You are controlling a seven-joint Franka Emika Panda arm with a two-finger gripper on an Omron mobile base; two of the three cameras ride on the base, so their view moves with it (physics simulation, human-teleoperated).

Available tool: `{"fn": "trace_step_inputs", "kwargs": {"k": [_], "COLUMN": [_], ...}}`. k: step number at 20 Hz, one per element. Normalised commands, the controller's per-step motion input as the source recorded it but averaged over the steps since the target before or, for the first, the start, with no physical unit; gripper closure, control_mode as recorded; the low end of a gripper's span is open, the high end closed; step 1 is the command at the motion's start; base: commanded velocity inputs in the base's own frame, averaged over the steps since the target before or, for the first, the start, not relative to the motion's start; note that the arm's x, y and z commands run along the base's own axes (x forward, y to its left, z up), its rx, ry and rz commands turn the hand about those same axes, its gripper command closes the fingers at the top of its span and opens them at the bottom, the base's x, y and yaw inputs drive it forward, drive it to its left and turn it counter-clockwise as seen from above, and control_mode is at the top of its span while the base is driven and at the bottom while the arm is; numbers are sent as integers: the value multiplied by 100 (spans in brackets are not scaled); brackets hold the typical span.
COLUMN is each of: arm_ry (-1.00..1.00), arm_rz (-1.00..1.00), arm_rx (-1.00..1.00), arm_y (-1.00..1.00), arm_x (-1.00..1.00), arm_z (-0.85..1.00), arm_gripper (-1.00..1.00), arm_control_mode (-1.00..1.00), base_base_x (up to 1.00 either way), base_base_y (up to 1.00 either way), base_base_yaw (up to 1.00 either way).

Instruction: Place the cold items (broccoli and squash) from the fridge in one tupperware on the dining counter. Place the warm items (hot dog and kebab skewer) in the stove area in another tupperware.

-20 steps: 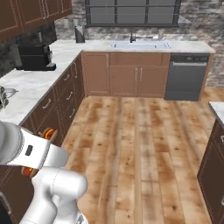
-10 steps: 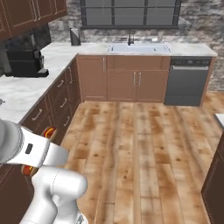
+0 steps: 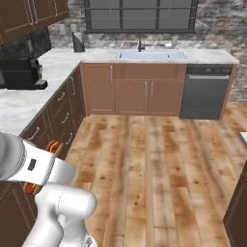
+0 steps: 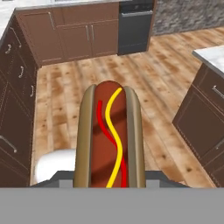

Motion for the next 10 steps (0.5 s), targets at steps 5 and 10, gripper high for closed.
{"fn": "trace_step_inputs", "kwargs": {"k": [5,10], "arm_ry": [0,0], "arm_rz": [0,0], "arm_rx": [0,0], "arm_y": [0,0], "arm_x": [0,0], "arm_z": [0,0], "arm_gripper": [100,100], "arm_control_mode": [100,100], "base_base_x": [58,66], "base_base_y": [0,10], "base_base_yaw": [-9,-15]}}
